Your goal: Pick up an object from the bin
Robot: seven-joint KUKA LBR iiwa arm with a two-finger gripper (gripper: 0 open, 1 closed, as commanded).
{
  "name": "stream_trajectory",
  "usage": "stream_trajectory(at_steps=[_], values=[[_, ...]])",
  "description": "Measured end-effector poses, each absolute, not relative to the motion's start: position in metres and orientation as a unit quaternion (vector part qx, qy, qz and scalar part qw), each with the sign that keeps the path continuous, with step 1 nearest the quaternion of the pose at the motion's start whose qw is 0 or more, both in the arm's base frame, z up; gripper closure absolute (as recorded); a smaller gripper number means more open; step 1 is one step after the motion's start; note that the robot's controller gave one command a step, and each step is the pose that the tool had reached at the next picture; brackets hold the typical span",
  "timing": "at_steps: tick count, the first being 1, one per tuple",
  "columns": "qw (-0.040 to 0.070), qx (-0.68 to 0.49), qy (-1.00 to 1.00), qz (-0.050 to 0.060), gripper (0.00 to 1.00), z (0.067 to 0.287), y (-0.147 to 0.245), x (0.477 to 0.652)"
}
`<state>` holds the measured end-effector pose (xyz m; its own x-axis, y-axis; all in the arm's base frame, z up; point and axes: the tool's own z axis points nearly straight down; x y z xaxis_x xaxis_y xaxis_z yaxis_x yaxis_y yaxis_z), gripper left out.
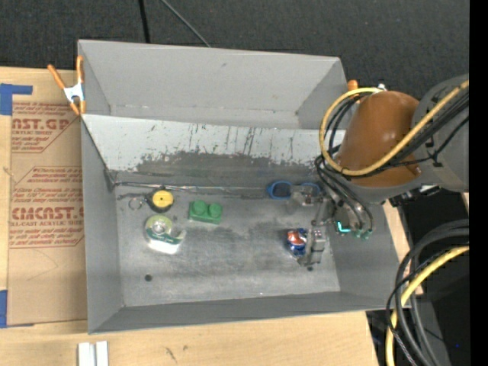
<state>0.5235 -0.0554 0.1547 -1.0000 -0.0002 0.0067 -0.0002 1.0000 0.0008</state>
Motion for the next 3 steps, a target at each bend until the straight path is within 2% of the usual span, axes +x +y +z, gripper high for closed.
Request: stream_trajectory(at_steps=[1, 2, 3], values=[[0.002, 0.078, -0.997, 0.000, 0.00, 0.0663, -0.0900, 0.5289], [0.000, 0.079, -0.997, 0.000, 1.00, 0.0695, -0.0890, 0.5306], [0.000, 0.079, -0.997, 0.000, 0.00, 0.0695, -0.0889, 0.5306]])
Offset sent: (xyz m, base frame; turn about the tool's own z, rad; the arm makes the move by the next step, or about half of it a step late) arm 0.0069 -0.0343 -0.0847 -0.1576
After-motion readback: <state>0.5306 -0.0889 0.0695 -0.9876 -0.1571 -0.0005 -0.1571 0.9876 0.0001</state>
